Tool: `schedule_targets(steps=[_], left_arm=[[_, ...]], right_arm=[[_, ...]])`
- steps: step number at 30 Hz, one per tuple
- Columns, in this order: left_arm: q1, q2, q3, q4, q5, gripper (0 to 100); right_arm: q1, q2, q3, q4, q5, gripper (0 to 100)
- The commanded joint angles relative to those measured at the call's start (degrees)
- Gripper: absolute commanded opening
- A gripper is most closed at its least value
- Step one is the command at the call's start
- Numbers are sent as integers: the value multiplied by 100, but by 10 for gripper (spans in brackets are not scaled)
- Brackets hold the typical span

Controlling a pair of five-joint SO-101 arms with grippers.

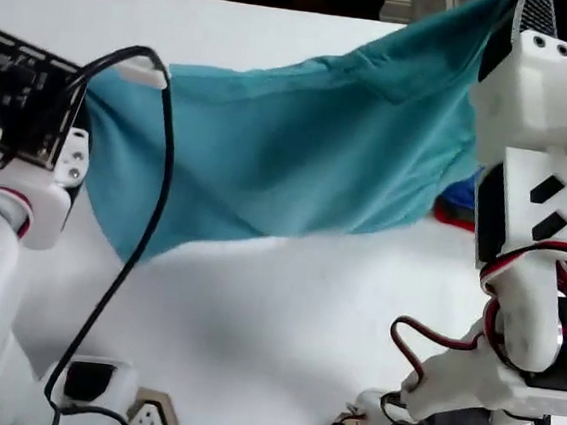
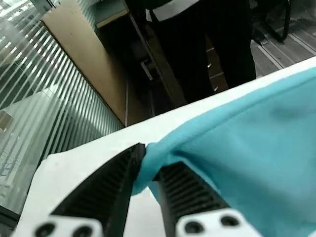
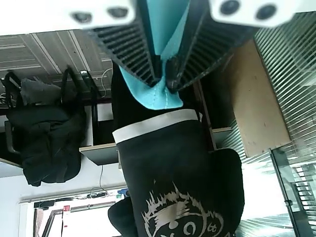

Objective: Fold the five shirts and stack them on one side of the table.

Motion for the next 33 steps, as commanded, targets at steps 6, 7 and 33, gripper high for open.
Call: schedule_targets(steps=[6,7,33], left_arm=[[-53,-88,-171,-220,-18,25],[-53,-88,-180,-220,-18,25],[-53,-642,-866,475,255,25]], right_arm=[[-40,-418,-132,-40,-26,19],[-40,-479,-132,-40,-26,19],[4,-2185,-114,233,-35,19]])
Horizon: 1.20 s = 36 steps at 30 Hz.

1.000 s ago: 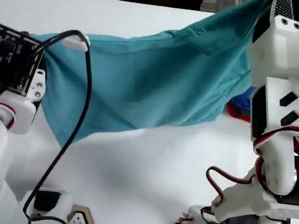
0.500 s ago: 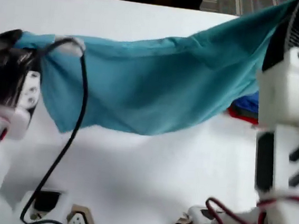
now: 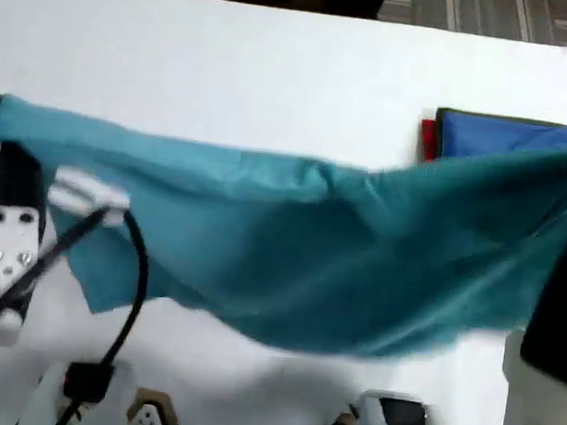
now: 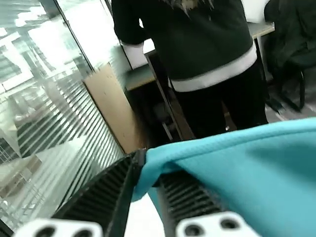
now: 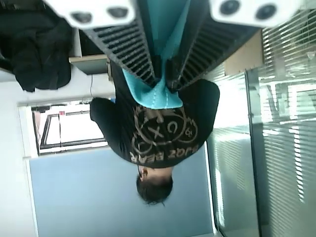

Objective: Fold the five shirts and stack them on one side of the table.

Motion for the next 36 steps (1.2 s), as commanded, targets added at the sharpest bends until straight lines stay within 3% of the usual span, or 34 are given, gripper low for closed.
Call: schedule_targets(steps=[1,14,20,29,36], left_arm=[[-53,18,-4,334,79,25],[-88,53,453,888,79,25],[-888,-343,927,879,70,25],[-949,-1697,2545,510,44,26],[-958,-1785,2527,501,79,25]], right_arm=[[4,22,-9,13,-35,19],[4,-22,0,242,-18,19],[4,-31,-62,303,-9,19],[-4,-180,-9,303,-26,19],[-4,-215,9,303,-26,19]])
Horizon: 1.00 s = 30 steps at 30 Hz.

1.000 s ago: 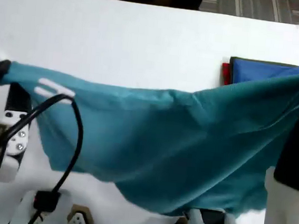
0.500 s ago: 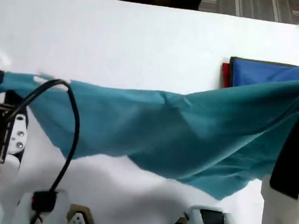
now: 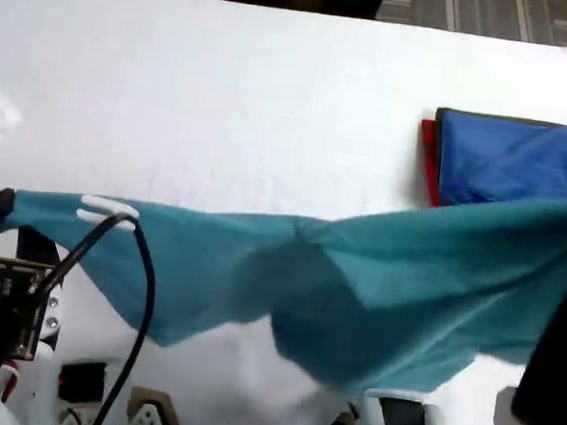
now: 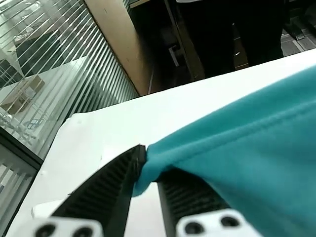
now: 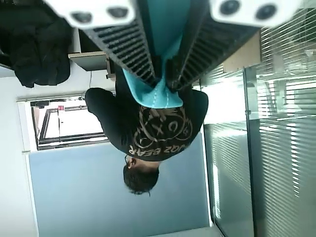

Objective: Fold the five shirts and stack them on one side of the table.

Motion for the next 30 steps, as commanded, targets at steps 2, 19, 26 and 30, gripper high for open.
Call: schedule_targets(steps=[2,19,26,30], left_arm=[[-62,97,-145,-220,53,25],[-26,3525,-207,-923,-193,25],[-26,5020,-224,-1618,-589,25],[-26,5732,-558,-2004,-800,25]], right_arm=[[-4,295,62,13,-26,19],[-4,3398,62,180,-35,19],[4,5358,9,-585,141,19],[-40,6193,0,-1429,642,19]])
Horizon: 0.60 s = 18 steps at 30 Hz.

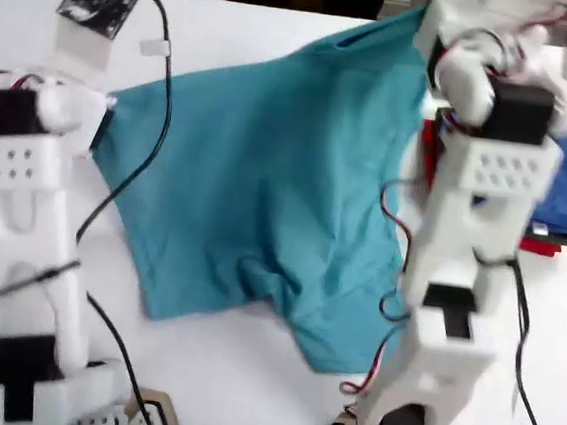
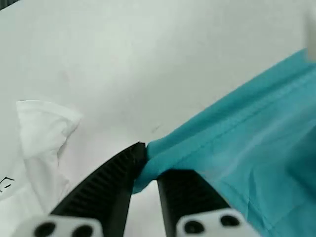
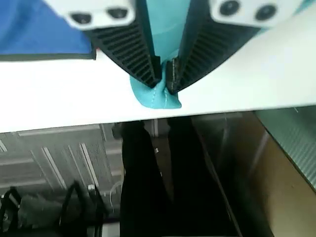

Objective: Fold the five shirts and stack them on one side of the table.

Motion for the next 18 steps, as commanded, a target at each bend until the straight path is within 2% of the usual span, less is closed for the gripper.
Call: schedule_targets(steps=[1,4,8,14,18], left_arm=[[-44,536,-690,-281,-167,25],[-44,1275,-1736,-88,-185,25],[-44,2435,-3433,589,-167,25],[-53,4158,-5648,1574,-343,25],[-62,5108,-6554,1758,-396,25]], right_arm=[[-31,541,-88,-840,448,19],[-31,831,-97,-1446,668,19],[-119,1015,-97,-2044,695,19],[-462,1560,-62,-2149,695,19],[-558,2158,-97,-2176,695,19]])
